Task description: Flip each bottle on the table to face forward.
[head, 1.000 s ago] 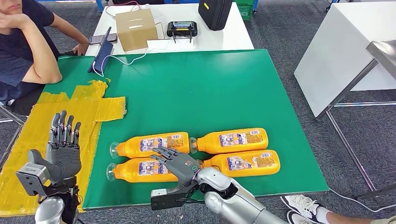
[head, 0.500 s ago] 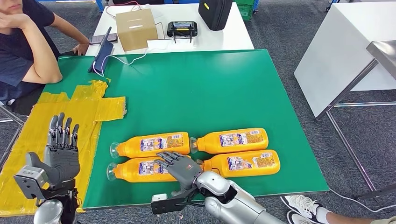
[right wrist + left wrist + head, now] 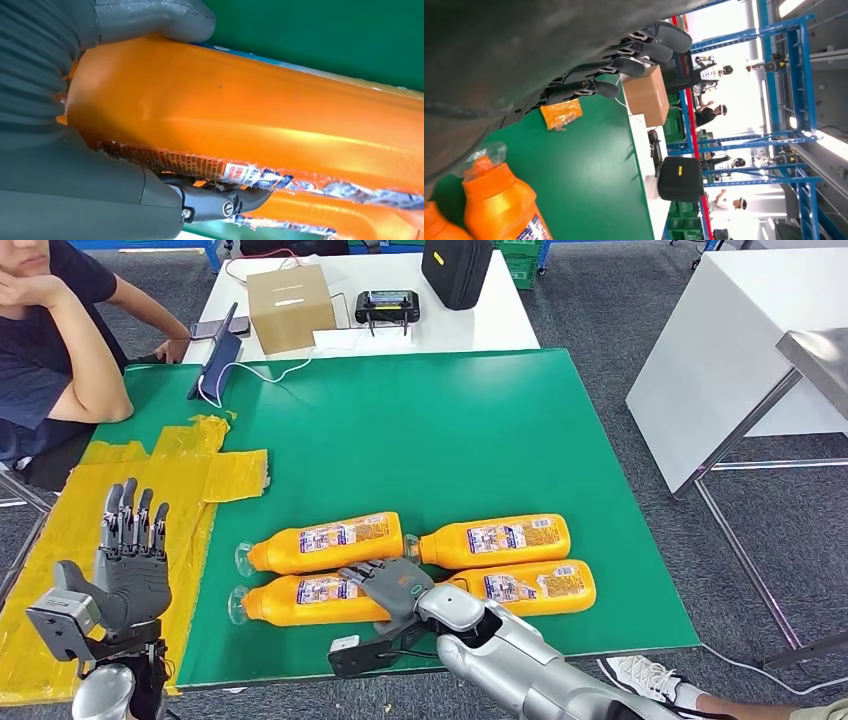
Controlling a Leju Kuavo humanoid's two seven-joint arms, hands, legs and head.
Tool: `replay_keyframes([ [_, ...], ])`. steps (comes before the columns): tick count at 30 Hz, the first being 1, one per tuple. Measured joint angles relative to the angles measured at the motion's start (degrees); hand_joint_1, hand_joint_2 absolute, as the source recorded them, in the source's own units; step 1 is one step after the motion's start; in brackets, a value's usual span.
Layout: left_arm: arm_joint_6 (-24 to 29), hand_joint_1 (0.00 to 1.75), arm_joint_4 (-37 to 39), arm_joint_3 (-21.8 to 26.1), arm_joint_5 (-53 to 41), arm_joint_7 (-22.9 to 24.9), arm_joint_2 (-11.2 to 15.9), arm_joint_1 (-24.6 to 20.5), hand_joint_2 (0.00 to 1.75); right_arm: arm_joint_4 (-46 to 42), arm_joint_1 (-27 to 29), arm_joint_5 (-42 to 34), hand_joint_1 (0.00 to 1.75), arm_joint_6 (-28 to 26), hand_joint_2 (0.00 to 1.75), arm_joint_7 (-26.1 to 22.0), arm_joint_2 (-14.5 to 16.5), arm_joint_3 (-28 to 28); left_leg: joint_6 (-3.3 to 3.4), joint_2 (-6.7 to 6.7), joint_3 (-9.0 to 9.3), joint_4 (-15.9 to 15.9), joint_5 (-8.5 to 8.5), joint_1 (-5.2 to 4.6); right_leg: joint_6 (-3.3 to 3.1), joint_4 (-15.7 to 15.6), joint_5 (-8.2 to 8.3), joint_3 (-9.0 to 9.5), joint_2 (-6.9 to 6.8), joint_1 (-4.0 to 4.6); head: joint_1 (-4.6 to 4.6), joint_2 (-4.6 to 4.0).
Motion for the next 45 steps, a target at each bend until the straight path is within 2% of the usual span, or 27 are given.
replay_keyframes([
  [10,0.2,0.0,0.8,-0.1,0.4,0.3,0.0,-1.1,0.0,2.3,-2.3,0.7,1.75,2.3,1.75,-0.1,0.1,3.0,-0.03,-0.01,0.29,0.0,-0.07,0.0,-0.04,0.0,-0.06,-0.16,0.0,-0.03,0.0,0.0],
  [13,1.4,0.0,1.2,-0.1,0.9,0.5,-0.1,-1.7,0.0,3.0,-2.8,-1.3,1.75,2.5,1.75,-0.9,0.2,3.6,-0.03,-0.02,0.37,0.0,-0.08,0.01,-0.04,0.0,-0.07,-0.06,0.0,-0.03,0.0,0.0],
  [15,2.7,0.0,1.4,-0.1,2.3,0.8,-0.2,-2.0,0.0,3.2,-2.9,-6.1,1.75,2.3,1.75,-2.9,0.4,3.0,-0.03,-0.03,0.4,0.0,-0.08,0.02,-0.04,0.0,-0.06,-0.01,0.0,-0.03,0.01,0.0],
  [18,3.8,0.0,1.9,0.1,6.5,0.3,-0.3,-2.5,0.0,2.5,-2.2,-20.1,1.75,2.2,1.75,-7.9,0.3,-1.0,-0.02,-0.03,0.32,0.0,-0.03,0.02,-0.02,0.0,-0.03,0.18,0.0,-0.02,0.02,0.0],
  [20,4.3,0.0,2.1,0.2,8.3,-1.0,-0.3,-2.5,0.87,0.5,-0.7,-27.8,1.75,2.0,1.75,-10.2,-0.4,-4.8,0.01,-0.03,0.15,0.0,0.03,0.01,0.01,0.0,0.03,0.35,-0.01,-0.03,0.02,0.0],
  [22,3.8,0.0,2.0,0.2,9.0,-2.6,-0.3,-2.1,1.75,-2.8,1.5,-31.9,1.75,1.2,1.75,-11.6,-1.3,-8.3,0.03,-0.03,0.0,0.0,0.05,0.0,0.04,0.0,0.06,0.3,-0.01,-0.02,0.02,0.0],
  [26,0.6,0.0,0.4,-0.1,9.2,-5.7,-0.5,-0.6,1.75,-10.9,5.7,-35.1,1.75,-0.9,1.75,-13.7,-2.0,-15.0,0.03,-0.04,-0.31,0.0,0.05,-0.01,0.04,0.0,0.06,-0.01,-0.02,-0.02,0.01,0.0],
  [31,-0.6,0.0,-1.0,-0.7,8.1,-6.3,-1.1,0.2,1.75,-17.2,8.9,-35.3,1.75,-3.1,1.75,-15.1,-1.7,-20.8,0.03,-0.05,-0.48,0.0,0.03,-0.01,0.04,0.0,0.04,-0.17,-0.02,-0.01,0.02,0.0],
  [38,-3.2,0.0,-1.3,-1.7,7.9,-5.6,-1.3,0.6,1.75,-20.9,11.2,-35.3,1.75,-3.7,1.75,-16.1,-0.8,-24.9,0.03,-0.06,-0.52,0.0,0.03,-0.01,0.04,0.0,0.04,-0.21,-0.03,-0.01,0.01,0.0],
  [45,-12.9,0.0,-1.4,-6.5,11.2,-1.0,-1.3,1.6,1.75,-20.8,10.0,-33.3,1.75,-3.1,1.75,-15.5,1.3,-26.4,0.03,-0.05,-0.59,0.0,0.03,-0.03,0.04,0.0,0.04,-0.26,-0.02,-0.01,0.02,0.0],
])
